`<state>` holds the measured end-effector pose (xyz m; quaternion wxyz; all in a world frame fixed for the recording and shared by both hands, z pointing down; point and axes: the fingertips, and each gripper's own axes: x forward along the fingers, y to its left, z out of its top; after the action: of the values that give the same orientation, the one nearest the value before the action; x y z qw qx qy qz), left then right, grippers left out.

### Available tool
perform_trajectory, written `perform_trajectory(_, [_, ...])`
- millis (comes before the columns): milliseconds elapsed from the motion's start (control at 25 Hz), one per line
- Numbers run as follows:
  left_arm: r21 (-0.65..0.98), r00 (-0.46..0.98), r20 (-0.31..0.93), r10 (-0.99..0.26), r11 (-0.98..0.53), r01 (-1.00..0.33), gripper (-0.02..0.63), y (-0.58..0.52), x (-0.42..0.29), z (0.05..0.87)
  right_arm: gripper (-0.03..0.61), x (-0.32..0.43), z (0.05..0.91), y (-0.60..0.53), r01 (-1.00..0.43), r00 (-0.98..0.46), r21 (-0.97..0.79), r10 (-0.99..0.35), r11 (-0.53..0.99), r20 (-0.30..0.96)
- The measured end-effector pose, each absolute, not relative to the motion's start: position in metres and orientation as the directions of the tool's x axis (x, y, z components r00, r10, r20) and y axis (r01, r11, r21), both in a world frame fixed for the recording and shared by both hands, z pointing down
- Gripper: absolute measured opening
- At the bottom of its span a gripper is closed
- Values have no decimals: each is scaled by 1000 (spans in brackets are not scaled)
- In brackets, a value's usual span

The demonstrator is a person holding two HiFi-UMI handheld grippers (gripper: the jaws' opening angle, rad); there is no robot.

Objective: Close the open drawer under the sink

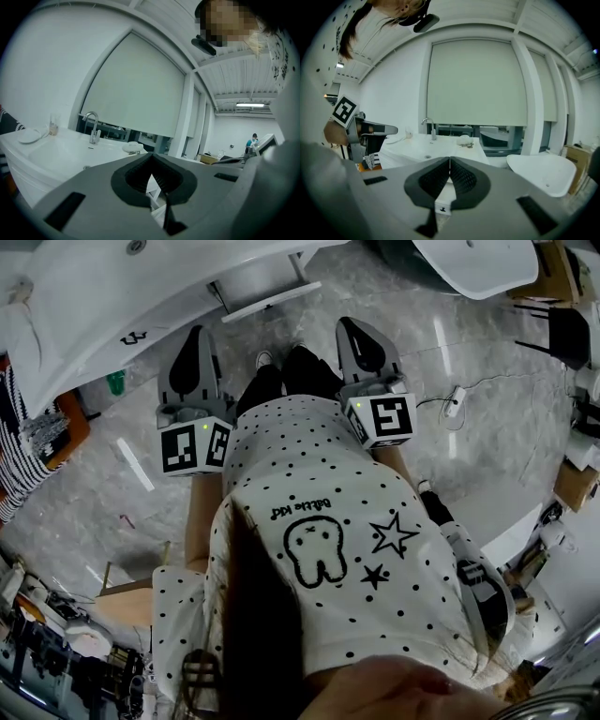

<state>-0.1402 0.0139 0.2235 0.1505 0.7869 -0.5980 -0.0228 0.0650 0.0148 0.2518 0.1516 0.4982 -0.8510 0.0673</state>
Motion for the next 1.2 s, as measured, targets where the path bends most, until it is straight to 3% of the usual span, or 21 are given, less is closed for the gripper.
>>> perform_trajectory(1200, [249,-5,126,-992,37,-968,6,-53,-97,216,12,133,249,-104,-752,-617,43,-726,658,305])
